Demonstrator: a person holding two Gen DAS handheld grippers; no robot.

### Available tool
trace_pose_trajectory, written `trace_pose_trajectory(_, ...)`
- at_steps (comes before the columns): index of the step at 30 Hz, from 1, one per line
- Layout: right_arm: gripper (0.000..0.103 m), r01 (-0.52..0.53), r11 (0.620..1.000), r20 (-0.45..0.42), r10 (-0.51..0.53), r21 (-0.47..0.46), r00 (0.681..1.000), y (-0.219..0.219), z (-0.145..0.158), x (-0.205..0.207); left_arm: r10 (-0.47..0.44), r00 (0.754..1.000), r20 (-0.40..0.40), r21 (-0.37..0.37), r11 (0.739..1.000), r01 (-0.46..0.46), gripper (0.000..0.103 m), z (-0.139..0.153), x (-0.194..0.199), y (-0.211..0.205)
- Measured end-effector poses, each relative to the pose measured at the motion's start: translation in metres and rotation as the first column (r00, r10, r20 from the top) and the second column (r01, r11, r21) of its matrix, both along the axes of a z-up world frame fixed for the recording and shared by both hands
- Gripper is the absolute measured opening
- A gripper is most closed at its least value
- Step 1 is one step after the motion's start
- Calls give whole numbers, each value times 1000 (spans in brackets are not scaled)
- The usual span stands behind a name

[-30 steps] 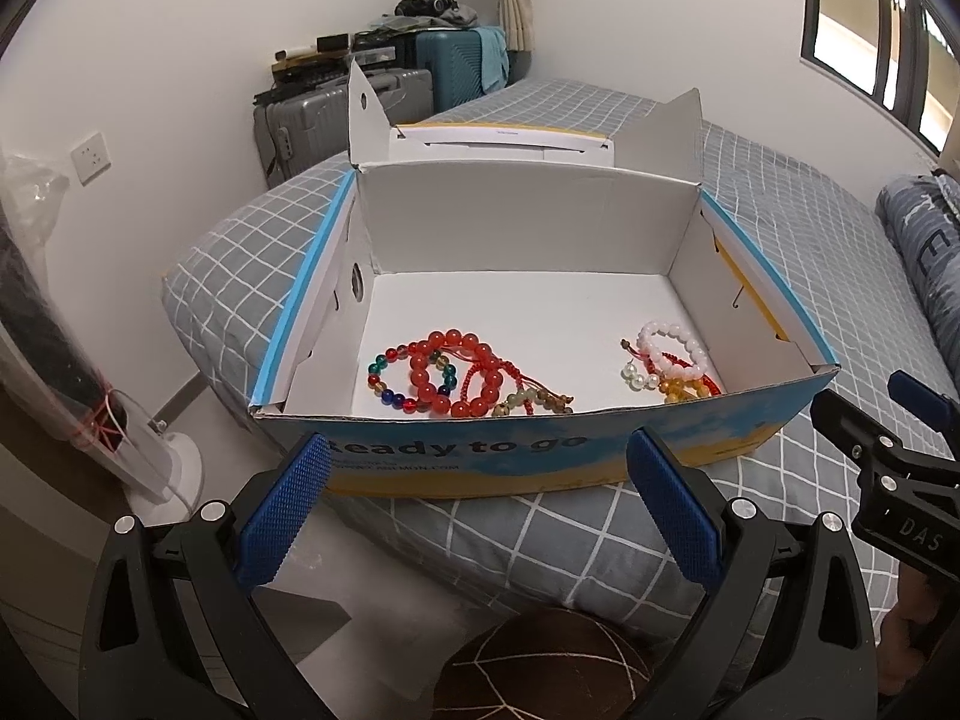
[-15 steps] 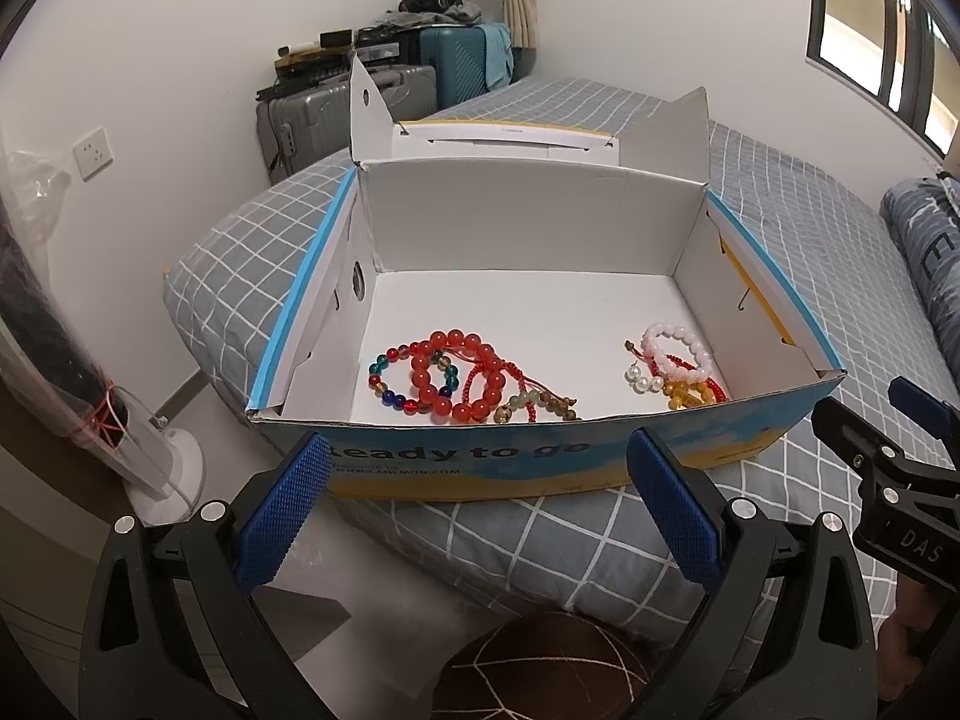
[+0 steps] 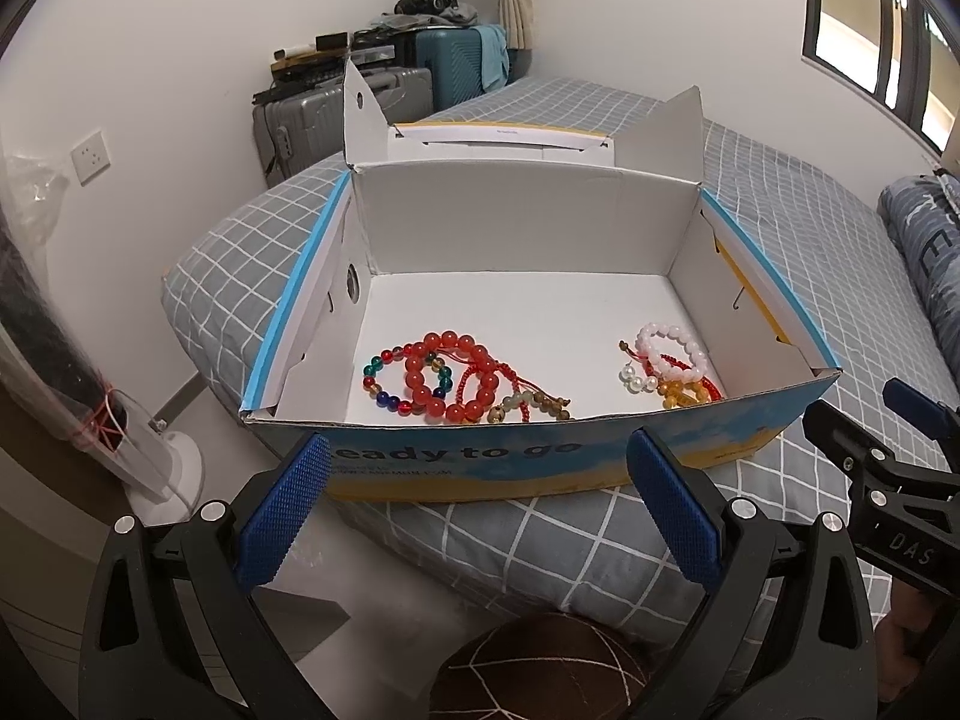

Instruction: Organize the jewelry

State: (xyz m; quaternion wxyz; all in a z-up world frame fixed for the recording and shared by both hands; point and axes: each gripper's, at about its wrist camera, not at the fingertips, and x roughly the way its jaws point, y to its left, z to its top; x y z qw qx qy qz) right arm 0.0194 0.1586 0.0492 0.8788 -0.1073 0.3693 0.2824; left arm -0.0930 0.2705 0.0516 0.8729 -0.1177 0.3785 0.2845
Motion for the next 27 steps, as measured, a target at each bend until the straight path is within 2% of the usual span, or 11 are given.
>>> trace_pose_trajectory(27, 95, -7, 1000, -1, 7, -3, 1000, 1, -3, -2, -10, 1000, 1, 2, 1000, 10, 97, 0, -1, -4)
